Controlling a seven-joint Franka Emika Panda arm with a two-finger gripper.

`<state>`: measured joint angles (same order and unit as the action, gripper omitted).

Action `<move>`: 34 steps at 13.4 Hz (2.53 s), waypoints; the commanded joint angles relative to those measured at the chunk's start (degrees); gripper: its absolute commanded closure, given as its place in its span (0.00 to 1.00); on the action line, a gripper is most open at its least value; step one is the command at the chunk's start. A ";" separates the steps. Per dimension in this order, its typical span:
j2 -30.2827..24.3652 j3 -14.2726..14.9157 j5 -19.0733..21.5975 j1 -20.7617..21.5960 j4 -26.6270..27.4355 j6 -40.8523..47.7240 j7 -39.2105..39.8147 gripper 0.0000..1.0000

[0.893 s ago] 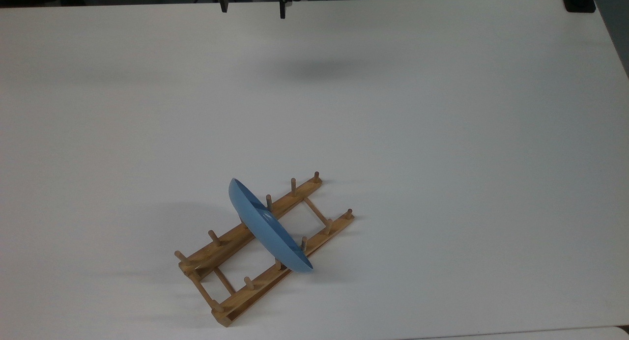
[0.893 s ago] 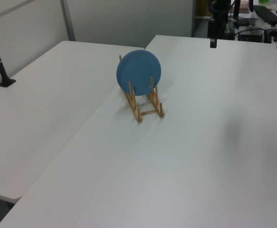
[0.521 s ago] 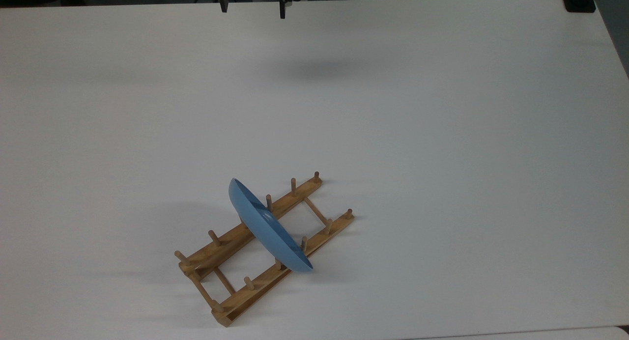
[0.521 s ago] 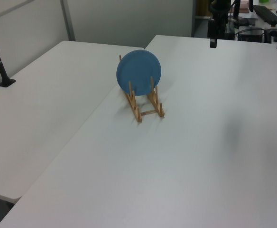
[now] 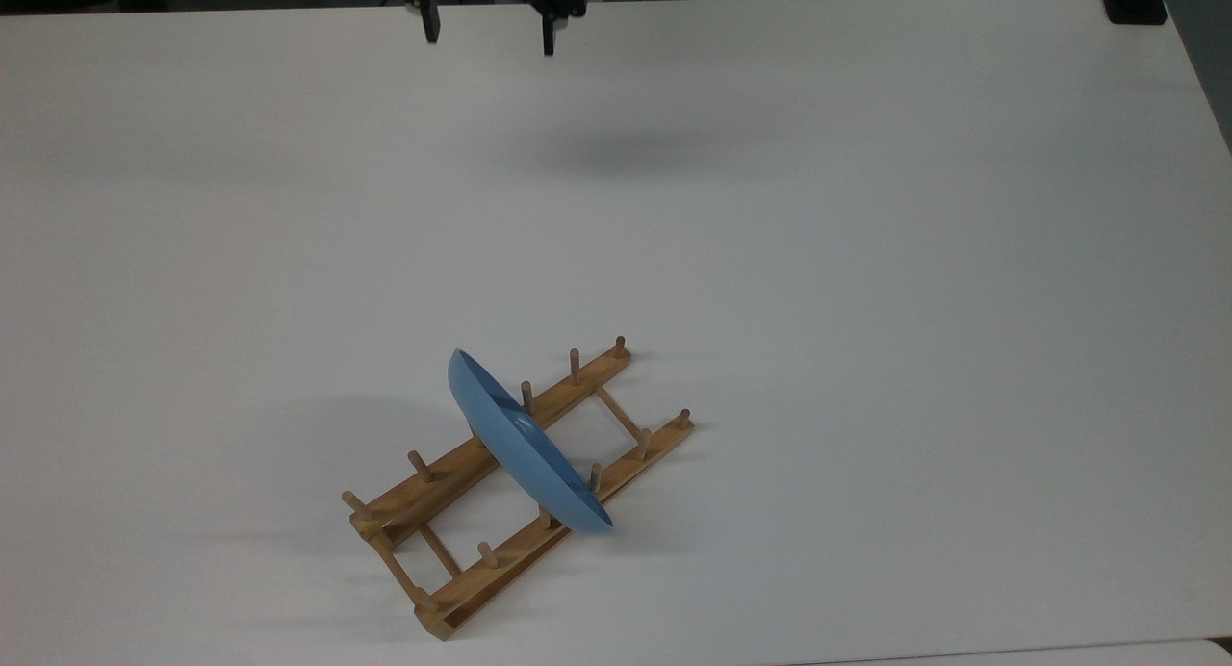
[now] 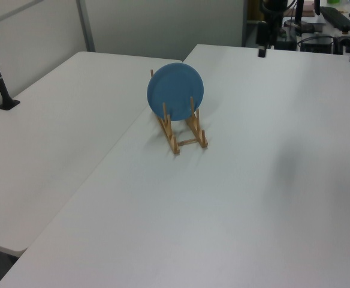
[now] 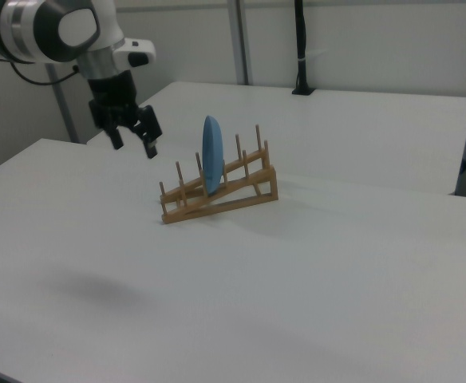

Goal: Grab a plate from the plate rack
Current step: 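Move the open gripper toward the blue plate in the rack, then lower the gripper onto the rim of the blue plate, then close the gripper on the plate rim, then lift the blue plate up and out of the rack slots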

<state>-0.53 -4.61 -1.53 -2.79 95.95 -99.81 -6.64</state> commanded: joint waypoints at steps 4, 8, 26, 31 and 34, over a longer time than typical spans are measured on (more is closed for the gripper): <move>15.54 0.83 -5.84 0.59 -12.54 -16.78 -0.04 0.05; 20.64 0.65 -14.01 1.20 -12.63 -27.34 -8.19 0.17; 26.89 0.83 -26.42 2.88 -14.38 -35.19 -18.24 0.91; 24.97 1.00 -27.65 2.09 -14.38 -35.02 -17.62 1.00; 20.85 1.00 -27.31 0.77 -14.38 -34.49 -16.48 1.00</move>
<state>24.75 -3.99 -28.38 -1.12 80.56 -133.79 -23.95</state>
